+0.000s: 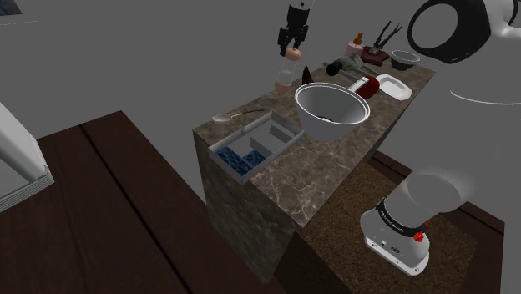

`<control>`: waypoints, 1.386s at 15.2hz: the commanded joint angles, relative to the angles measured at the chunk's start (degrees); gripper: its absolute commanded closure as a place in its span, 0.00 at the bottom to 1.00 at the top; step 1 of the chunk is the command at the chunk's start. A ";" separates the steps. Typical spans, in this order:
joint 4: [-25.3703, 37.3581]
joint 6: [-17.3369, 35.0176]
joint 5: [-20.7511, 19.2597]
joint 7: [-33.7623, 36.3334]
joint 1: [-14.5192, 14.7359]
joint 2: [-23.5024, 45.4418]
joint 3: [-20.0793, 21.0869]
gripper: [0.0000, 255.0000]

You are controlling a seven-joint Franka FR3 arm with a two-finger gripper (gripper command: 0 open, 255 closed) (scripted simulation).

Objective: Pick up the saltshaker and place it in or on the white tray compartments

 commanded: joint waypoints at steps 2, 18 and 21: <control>-5.27 0.81 -1.02 3.19 2.30 -4.63 0.90 1.00; -18.17 -1.23 -3.82 22.94 12.95 -19.86 9.64 1.00; -18.47 -2.12 -3.88 26.36 14.53 -21.05 11.48 1.00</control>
